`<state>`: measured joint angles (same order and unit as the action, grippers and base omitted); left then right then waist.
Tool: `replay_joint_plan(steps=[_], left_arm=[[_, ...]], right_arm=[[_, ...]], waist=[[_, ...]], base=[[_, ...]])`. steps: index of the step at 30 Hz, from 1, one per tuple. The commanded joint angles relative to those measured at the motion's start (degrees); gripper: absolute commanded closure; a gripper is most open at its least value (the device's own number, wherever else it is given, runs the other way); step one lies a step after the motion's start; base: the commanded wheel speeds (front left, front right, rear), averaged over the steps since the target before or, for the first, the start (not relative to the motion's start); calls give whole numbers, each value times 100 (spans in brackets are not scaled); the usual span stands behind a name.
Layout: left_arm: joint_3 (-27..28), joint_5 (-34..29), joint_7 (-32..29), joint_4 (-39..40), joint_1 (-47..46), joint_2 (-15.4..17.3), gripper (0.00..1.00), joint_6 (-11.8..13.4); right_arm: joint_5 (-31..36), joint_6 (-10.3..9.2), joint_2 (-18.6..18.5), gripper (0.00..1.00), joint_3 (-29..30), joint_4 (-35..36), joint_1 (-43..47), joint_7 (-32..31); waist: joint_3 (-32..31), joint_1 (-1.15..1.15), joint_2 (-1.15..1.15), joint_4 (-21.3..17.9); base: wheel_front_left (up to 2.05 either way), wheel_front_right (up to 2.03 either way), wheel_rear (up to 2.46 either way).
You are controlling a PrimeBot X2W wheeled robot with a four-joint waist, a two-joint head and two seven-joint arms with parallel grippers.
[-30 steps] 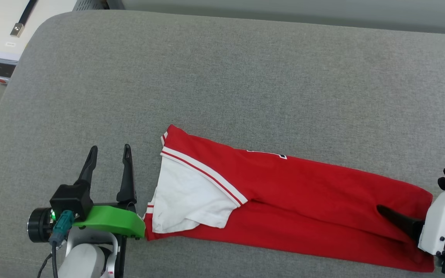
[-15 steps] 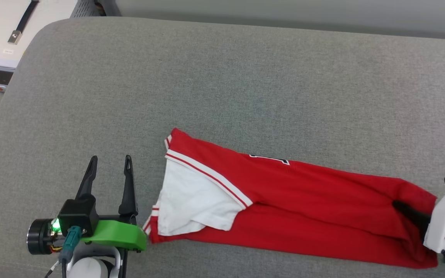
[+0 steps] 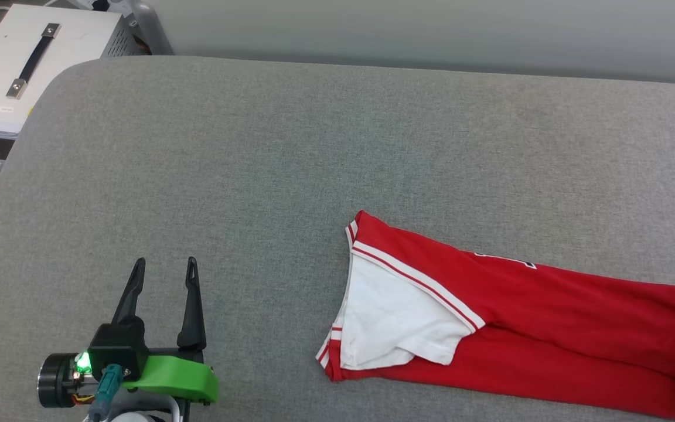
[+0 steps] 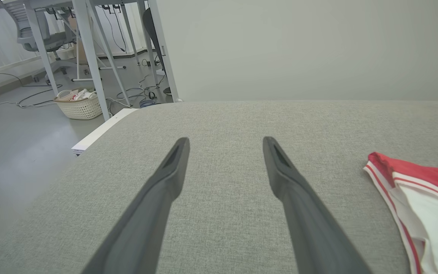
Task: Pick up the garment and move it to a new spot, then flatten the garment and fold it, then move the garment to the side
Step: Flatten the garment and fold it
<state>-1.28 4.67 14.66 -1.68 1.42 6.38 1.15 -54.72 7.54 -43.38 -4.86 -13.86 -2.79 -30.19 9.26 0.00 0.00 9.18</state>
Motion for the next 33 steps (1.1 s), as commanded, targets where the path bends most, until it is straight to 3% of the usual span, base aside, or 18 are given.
replay_joint_plan(steps=[1, 11, 18, 25, 33], left_arm=[[29, -61, 34, -16, 95, -41, 0, -45], [82, -160, 34, -35, 213, -115, 0, -174], [-7, -206, 34, -67, 101, -181, 0, -266], [-94, -228, 34, -127, -121, -232, 0, -336], [-116, -200, 34, -193, -298, -283, 0, -339]], right_arm=[[-147, -5, 70, 100, 58, 134, 90, -78], [-501, -5, 451, 100, 166, 1955, 344, -800], [-197, -5, 877, 100, -414, 2614, -210, -1465], [163, -5, 1369, 100, -1303, 2293, -1239, -1797], [512, -5, 1959, 100, -2232, 1282, -2378, -1614]], waist=[[-67, 0, 0, -45], [-203, 0, 0, -48], [-94, 0, 0, 106], [162, 0, 0, 321], [399, 0, 0, 512]], base=[[0, 0, 0], [0, 0, 0], [0, 0, 0], [0, 0, 0], [0, 0, 0]])
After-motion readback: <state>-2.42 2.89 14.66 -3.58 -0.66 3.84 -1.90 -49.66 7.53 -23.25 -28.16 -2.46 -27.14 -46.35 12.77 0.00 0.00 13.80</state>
